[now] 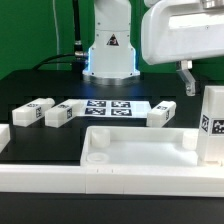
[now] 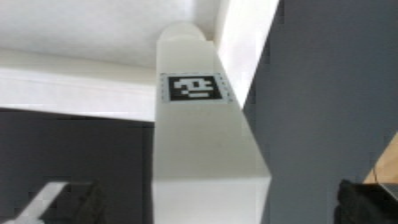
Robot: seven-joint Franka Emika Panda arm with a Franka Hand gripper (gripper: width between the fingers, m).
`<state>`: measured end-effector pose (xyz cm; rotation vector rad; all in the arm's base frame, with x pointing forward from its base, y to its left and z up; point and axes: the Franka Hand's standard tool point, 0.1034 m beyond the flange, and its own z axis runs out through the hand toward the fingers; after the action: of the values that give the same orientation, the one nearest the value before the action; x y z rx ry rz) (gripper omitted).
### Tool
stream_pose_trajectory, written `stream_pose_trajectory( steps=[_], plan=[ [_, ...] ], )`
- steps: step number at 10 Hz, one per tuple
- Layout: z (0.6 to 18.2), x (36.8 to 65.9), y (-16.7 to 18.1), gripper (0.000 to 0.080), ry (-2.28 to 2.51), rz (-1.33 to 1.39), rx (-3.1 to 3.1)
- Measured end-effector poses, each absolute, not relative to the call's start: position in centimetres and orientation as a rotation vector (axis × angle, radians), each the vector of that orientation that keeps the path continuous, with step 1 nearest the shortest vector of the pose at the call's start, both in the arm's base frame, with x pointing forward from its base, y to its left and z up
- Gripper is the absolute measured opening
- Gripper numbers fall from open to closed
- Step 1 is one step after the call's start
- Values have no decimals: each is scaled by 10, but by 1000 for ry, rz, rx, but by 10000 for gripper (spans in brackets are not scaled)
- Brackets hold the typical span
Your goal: Assemble desk
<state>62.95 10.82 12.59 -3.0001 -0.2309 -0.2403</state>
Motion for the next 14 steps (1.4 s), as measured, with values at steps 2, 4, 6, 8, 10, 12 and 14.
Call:
stream_pose_trajectory(
  steps=[2,4,6,8,10,12,14],
  plan=[
    [123,636,106,649,-254,-195,-3011],
    [123,639,106,649,-270,-213,-3026],
    [124,640,99,649,-273,-205,-3027],
    [123,639,102,518,-277,-205,-3025],
    [122,639,101,383,-276,-205,-3026],
    [122,639,101,291,-237,-203,-3028],
    [122,639,100,291,-184,-201,-3029]
  ],
)
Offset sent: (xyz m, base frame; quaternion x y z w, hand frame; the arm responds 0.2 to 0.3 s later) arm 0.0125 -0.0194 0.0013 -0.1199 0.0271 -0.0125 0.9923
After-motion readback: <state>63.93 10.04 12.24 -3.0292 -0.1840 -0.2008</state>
